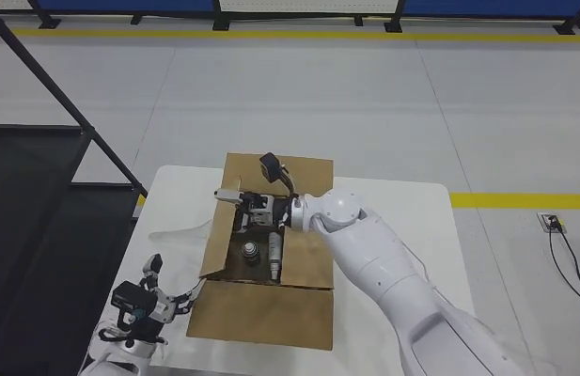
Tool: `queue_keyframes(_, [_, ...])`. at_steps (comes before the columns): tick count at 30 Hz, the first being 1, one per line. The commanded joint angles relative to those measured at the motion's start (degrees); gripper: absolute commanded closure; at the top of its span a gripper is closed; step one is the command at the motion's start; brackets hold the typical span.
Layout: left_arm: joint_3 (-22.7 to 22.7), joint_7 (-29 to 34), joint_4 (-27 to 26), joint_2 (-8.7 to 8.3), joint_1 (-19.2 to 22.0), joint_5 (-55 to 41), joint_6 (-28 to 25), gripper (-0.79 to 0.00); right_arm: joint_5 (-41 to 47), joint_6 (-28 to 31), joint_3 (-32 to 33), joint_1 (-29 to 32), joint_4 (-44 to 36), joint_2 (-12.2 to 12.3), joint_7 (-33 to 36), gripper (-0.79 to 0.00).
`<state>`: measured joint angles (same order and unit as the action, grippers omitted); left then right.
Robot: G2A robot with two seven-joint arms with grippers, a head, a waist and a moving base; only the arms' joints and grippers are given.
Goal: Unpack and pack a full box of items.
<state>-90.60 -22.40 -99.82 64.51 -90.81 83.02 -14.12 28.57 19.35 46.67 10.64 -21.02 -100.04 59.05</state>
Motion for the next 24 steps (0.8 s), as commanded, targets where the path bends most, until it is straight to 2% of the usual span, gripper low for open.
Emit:
queue_keyframes(1, [0.67, 0.56, -0.65, 0.05, 0.29, 1.57, 0.7, -0.785, 0.71, 0.85, 0.24, -0.01, 0.3, -0.37, 0.02, -0.785])
queue_keyframes(6, [1.76, 1.11, -1.71, 0.2, 0.49, 2.9, 1.43, -0.785, 1.23, 2.27, 0.37, -0.13, 1.13, -1.32, -0.06, -0.785])
queue_keyframes(13, [1.59, 4.47, -2.05, 0.7, 2.21, -3.42, 3.28, -0.785, 1.4, 3.57, 0.45, -0.44, 2.27, -2.33, 2.37, -0.785])
queue_keyframes(24, [-2.64, 4.01, -0.45, 0.9, 1.22, -11.84, 2.66, -0.785, 0.18, 6.29, 1.57, -1.87, 4.7, -2.31, 4.01, -0.785])
